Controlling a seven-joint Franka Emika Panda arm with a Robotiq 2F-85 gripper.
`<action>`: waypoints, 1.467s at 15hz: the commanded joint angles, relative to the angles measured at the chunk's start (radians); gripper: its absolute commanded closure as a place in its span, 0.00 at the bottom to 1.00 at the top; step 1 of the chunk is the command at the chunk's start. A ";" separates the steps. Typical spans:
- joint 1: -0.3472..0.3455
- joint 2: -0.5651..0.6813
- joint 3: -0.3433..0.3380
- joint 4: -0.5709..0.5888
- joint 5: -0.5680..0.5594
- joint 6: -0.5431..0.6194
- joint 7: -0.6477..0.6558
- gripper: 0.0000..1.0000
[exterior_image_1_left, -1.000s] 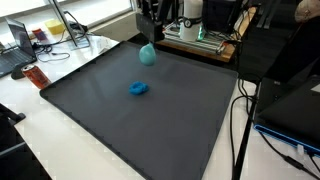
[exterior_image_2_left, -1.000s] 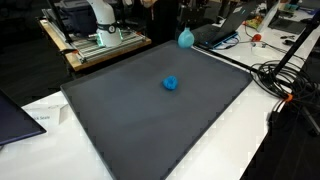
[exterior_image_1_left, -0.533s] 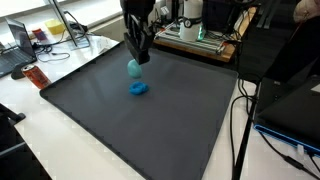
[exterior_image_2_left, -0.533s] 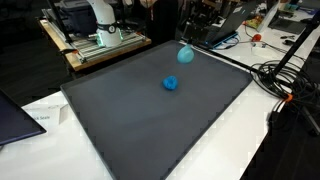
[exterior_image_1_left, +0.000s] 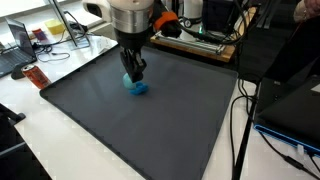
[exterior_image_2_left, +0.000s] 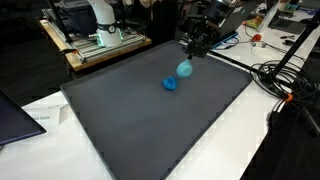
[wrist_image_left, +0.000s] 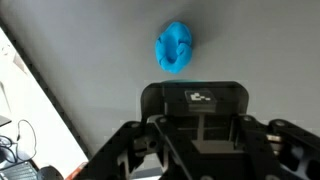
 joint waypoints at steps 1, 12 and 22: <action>0.027 0.059 -0.039 0.054 -0.030 -0.019 0.027 0.78; 0.055 0.116 -0.070 0.035 -0.083 0.005 0.065 0.53; 0.119 0.156 -0.088 0.046 -0.150 -0.009 0.125 0.78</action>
